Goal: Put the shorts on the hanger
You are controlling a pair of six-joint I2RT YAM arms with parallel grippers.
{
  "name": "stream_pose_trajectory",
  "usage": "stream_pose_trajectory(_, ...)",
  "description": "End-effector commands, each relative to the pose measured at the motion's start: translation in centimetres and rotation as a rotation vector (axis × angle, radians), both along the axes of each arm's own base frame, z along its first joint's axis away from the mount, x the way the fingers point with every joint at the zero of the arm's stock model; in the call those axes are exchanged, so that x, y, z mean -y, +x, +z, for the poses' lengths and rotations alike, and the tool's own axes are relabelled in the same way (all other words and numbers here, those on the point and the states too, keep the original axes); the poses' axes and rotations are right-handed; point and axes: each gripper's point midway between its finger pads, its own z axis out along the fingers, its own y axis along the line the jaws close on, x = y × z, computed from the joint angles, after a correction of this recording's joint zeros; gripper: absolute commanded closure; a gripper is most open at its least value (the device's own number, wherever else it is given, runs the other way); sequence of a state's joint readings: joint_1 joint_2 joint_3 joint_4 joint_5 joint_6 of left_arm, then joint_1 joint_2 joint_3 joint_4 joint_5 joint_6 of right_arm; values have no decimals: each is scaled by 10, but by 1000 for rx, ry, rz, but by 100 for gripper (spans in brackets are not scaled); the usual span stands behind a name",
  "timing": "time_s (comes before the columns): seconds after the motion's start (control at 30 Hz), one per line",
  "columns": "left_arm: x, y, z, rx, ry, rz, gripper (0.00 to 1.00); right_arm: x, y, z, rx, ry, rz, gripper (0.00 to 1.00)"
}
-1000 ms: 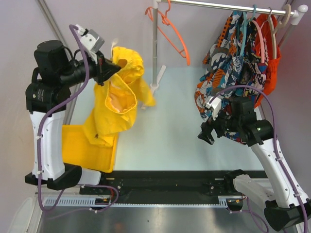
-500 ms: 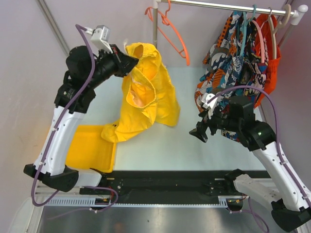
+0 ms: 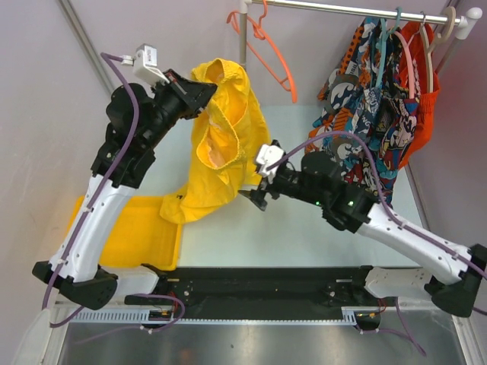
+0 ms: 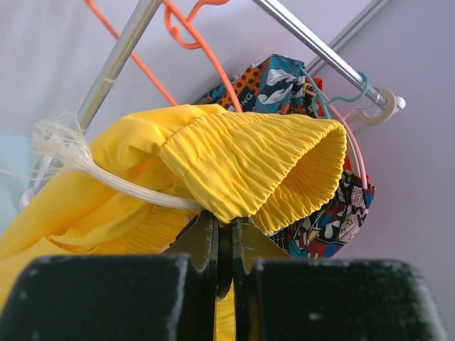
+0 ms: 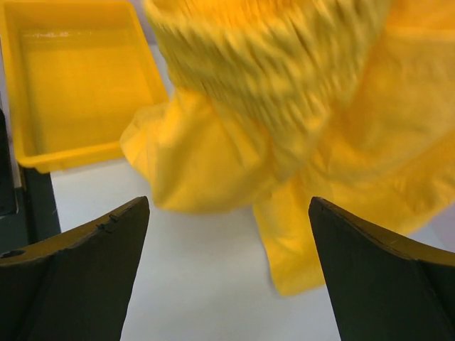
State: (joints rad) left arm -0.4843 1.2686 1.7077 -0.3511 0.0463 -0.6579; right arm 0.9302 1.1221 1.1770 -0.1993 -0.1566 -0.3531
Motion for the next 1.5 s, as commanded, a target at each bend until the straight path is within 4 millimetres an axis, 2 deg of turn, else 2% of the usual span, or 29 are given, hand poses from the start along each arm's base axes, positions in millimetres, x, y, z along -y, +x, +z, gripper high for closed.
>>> stream_pose_trajectory(0.0, -13, -8, 28, 57, -138, 54, 95, -32, 0, 77, 225, 190, -65, 0)
stream_pose_trajectory(0.03, -13, -7, 28, 50, -152, 56, 95, -38, -2, 77, 242, 188, -73, 0)
stream_pose_trajectory(0.07, -13, -5, 28, 43, -158, 58, 95, -44, 8, 75, 257, 194, -138, 0)
stream_pose_trajectory(0.1, -12, -5, 28, 32, -180, 56, 95, -52, 4, 76, 275, 198, -144, 0)
stream_pose_trajectory(0.17, -11, -5, 27, 21, -189, 53, 95, -55, 13, 86, 306, 240, -221, 1)
stream_pose_trajectory(0.2, -11, -5, 26, 13, -198, 50, 95, -61, 19, 80, 313, 230, -243, 1)
stream_pose_trajectory(0.27, -12, -7, 24, 3, -197, 57, 94, -53, 33, 88, 340, 251, -333, 22)
stream_pose_trajectory(0.3, -15, -6, 21, 1, -188, 67, 95, -45, 44, 90, 339, 251, -378, 49)
stream_pose_trajectory(0.37, -20, -6, 12, -19, -171, 95, 94, -28, 56, 95, 294, 272, -428, 79)
stream_pose_trajectory(0.4, -26, -8, 7, -23, -160, 109, 94, -14, 58, 105, 282, 298, -440, 100)
stream_pose_trajectory(0.47, -34, -7, 0, -32, -151, 139, 93, 6, 64, 108, 242, 304, -428, 100)
stream_pose_trajectory(0.5, -40, -3, -13, -57, -134, 162, 92, 14, 62, 111, 231, 309, -409, 100)
stream_pose_trajectory(0.53, -45, -5, -15, -62, -133, 168, 92, 32, 57, 120, 229, 313, -375, 100)
stream_pose_trajectory(0.6, -48, -3, -34, -101, -106, 173, 92, 46, 46, 127, 212, 325, -334, 100)
stream_pose_trajectory(0.63, -50, -6, -37, -102, -100, 172, 89, 52, 31, 132, 219, 320, -265, 100)
stream_pose_trajectory(0.7, -50, -7, -56, -131, -68, 162, 78, 67, 23, 132, 240, 281, -236, 100)
stream_pose_trajectory(0.73, -50, -15, -56, -123, -64, 141, 74, 68, 15, 124, 236, 242, -187, 100)
stream_pose_trajectory(0.77, -47, -21, -59, -116, -54, 104, 71, 79, 7, 129, 258, 240, -180, 100)
stream_pose_trajectory(0.83, -37, -34, -78, -105, 5, 12, 64, 88, -3, 122, 256, 194, -152, 100)
stream_pose_trajectory(0.87, -37, -48, -75, -65, 19, -25, 62, 98, -7, 124, 270, 186, -158, 100)
stream_pose_trajectory(0.9, -26, -60, -96, -39, 111, -132, 54, 103, -11, 121, 282, 161, -150, 100)
stream_pose_trajectory(0.97, -29, -82, -105, 30, 215, -187, 42, 112, -17, 101, 239, 97, -142, 100)
stream_pose_trajectory(1.0, -32, -87, -120, 70, 311, -209, 26, 119, -15, 87, 199, 55, -161, 100)
stream_pose_trajectory(1.1, -37, -112, -150, 225, 567, -325, 4, 124, -20, 53, 122, -36, -128, 100)
stream_pose_trajectory(1.13, -30, -127, -158, 291, 623, -430, 0, 122, -23, 40, 106, -74, -98, 100)
stream_pose_trajectory(1.17, -33, -135, -181, 348, 752, -504, 0, 122, -25, 29, 86, -111, -81, 100)
stream_pose_trajectory(1.23, -28, -155, -199, 441, 823, -640, 0, 123, -24, -4, 20, -189, -69, 100)
stream_pose_trajectory(1.3, -30, -155, -228, 445, 895, -701, 0, 123, -29, -28, -31, -248, -33, 100)
stream_pose_trajectory(1.47, -11, -155, -271, 457, 881, -855, 1, 129, -30, -43, -66, -278, -49, 100)
